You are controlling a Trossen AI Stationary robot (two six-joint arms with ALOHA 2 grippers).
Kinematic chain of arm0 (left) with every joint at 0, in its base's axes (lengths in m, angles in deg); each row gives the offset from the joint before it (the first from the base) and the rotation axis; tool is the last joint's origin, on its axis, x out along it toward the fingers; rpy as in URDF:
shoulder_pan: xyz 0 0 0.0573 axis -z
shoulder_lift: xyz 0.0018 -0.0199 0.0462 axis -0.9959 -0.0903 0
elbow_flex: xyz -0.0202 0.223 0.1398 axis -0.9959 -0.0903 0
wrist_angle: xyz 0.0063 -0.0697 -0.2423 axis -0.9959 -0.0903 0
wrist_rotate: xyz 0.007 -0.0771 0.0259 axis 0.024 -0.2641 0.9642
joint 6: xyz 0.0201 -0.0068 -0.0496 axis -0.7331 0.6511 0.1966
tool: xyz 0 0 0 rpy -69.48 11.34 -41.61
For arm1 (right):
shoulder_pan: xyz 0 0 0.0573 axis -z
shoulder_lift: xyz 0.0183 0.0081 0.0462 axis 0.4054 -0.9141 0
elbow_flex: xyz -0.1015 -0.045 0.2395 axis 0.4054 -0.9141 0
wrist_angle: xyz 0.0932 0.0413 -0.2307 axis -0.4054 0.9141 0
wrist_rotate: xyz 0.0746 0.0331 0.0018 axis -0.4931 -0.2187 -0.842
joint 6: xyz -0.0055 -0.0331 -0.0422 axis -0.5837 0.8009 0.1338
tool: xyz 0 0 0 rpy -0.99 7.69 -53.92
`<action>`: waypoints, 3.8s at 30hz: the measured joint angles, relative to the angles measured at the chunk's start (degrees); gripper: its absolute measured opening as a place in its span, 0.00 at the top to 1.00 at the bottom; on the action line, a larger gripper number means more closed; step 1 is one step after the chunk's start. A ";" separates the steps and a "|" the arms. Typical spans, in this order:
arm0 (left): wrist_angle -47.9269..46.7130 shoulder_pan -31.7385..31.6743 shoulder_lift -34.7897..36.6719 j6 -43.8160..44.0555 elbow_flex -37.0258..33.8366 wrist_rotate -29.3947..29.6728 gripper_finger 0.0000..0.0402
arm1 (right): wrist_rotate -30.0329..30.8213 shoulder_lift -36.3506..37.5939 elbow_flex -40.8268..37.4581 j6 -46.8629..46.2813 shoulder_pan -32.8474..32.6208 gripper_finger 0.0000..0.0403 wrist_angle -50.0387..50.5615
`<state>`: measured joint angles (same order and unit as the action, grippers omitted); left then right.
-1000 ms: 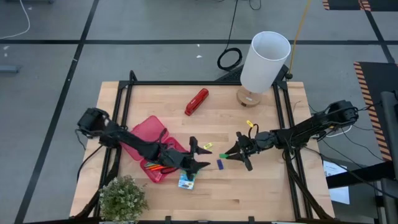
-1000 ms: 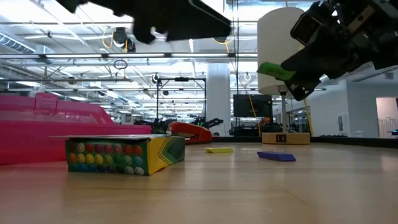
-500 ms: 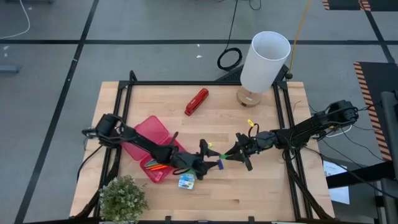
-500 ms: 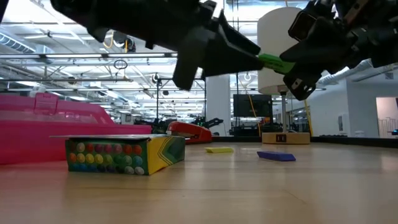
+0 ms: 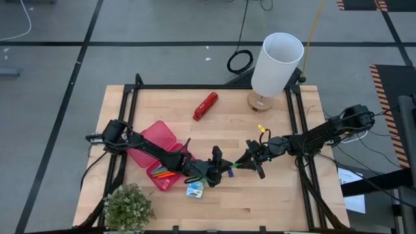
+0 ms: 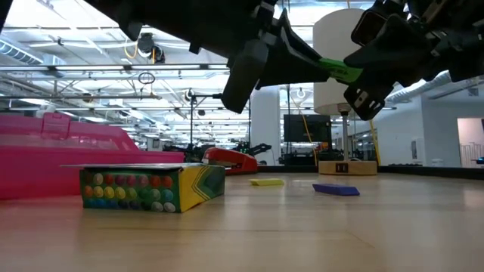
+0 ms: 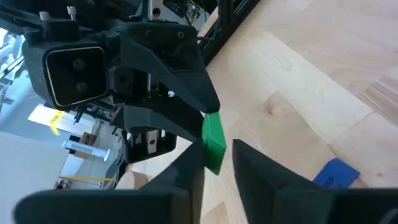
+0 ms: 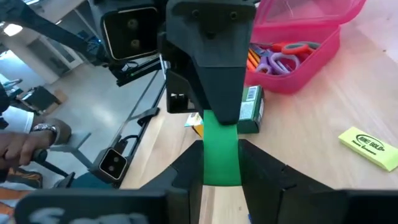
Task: Pack school essentials
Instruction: Put the green eraser into the red supply box, then put the blue eraser into the red supply box
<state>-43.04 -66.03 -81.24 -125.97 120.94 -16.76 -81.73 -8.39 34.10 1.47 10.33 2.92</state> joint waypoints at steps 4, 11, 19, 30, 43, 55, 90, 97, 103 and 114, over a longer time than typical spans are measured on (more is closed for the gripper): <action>0.54 0.19 0.00 -0.20 0.00 0.00 0.89 | 0.20 0.00 0.00 0.39 -0.02 0.77 -0.41; -1.59 0.92 0.86 0.22 -0.02 -0.81 0.97 | 1.70 -0.02 -0.04 0.69 0.03 0.55 -0.92; -18.50 5.39 7.41 7.14 0.00 3.60 0.94 | 1.64 0.80 -0.04 1.16 0.05 0.33 0.57; -53.83 14.65 17.89 24.07 0.00 13.35 0.94 | 1.77 1.20 -0.04 3.03 0.05 0.35 2.67; -77.78 17.62 20.32 40.83 -0.13 5.76 0.95 | 1.81 1.20 -0.04 3.08 0.05 0.36 3.45; -82.53 17.66 20.26 42.80 -0.28 -4.99 0.95 | 1.79 1.20 -0.04 3.08 0.05 0.36 3.45; -79.03 15.68 20.20 39.02 -7.41 -12.36 0.62 | 1.79 1.20 -0.04 3.52 0.05 0.36 3.45; -79.16 15.54 20.20 39.03 -7.39 -13.92 0.51 | 1.79 1.20 -0.04 3.51 0.05 0.36 3.45; -79.40 13.71 20.22 40.41 -7.39 -15.66 0.52 | 3.77 1.20 -0.04 3.05 0.01 0.36 3.46; -83.77 9.28 20.24 44.68 -4.05 -19.79 0.66 | 11.87 0.82 -0.03 3.79 -5.13 0.36 4.82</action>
<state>-126.81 -56.75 -61.00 -81.28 116.89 -36.55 -69.86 -7.57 34.07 5.27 5.19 7.74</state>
